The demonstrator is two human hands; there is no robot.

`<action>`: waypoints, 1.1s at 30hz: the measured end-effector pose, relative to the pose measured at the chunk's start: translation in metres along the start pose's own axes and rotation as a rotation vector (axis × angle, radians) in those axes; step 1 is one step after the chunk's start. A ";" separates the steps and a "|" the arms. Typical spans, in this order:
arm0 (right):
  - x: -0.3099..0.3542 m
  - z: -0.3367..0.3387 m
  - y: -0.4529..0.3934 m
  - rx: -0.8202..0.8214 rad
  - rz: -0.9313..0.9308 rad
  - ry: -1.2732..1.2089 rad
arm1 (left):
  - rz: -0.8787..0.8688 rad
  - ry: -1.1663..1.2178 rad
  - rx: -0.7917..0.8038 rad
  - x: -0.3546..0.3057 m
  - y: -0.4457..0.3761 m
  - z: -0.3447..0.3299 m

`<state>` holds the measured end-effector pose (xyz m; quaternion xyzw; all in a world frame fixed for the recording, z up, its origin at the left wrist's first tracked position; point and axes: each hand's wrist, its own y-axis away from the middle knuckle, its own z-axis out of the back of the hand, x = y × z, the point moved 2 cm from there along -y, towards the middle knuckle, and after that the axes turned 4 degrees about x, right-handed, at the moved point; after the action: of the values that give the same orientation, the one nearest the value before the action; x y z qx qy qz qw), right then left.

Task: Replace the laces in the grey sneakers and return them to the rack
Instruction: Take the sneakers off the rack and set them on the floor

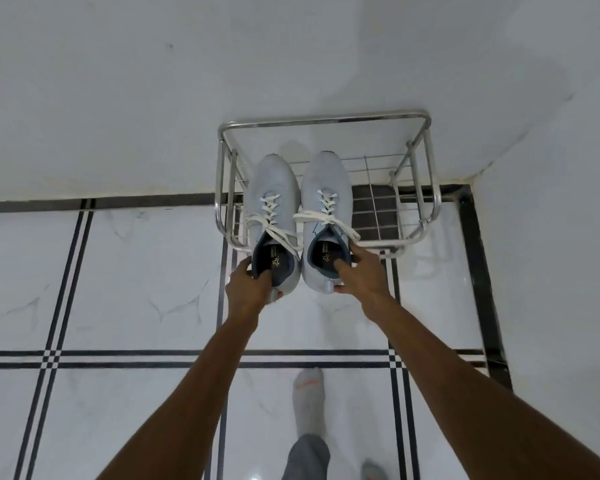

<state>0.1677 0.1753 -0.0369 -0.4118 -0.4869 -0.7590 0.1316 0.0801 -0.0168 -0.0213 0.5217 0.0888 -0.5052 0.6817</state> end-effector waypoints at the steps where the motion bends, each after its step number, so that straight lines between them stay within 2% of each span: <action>1: -0.017 0.006 0.018 -0.004 0.026 0.005 | -0.015 0.038 0.002 0.013 0.023 -0.006; 7: -0.127 0.025 0.094 -0.028 0.050 0.118 | 0.023 0.111 -0.042 0.111 0.113 -0.041; 10: -0.187 0.028 0.108 -0.031 0.051 0.122 | 0.048 0.089 -0.023 0.166 0.127 -0.062; 15: -0.283 0.014 0.077 -0.025 0.043 0.141 | 0.102 0.093 -0.017 0.252 0.100 -0.102; 18: -0.344 0.000 0.033 -0.008 0.017 0.142 | 0.136 0.116 0.019 0.310 0.061 -0.134; 22: -0.410 -0.019 -0.025 0.025 -0.002 0.186 | 0.187 0.148 -0.008 0.394 -0.004 -0.176; 24: -0.433 -0.027 -0.048 0.026 0.015 0.215 | 0.194 0.162 -0.009 0.408 -0.023 -0.190; 27: -0.447 -0.029 -0.070 -0.030 0.139 0.349 | 0.135 0.124 -0.026 0.420 -0.035 -0.201; 33: -0.440 -0.020 -0.090 -0.179 0.193 0.483 | 0.015 -0.195 -0.169 0.404 -0.047 -0.189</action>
<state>0.3794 0.1142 -0.4293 -0.2732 -0.3310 -0.8591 0.2788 0.3112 -0.1038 -0.3956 0.4114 0.0605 -0.5392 0.7324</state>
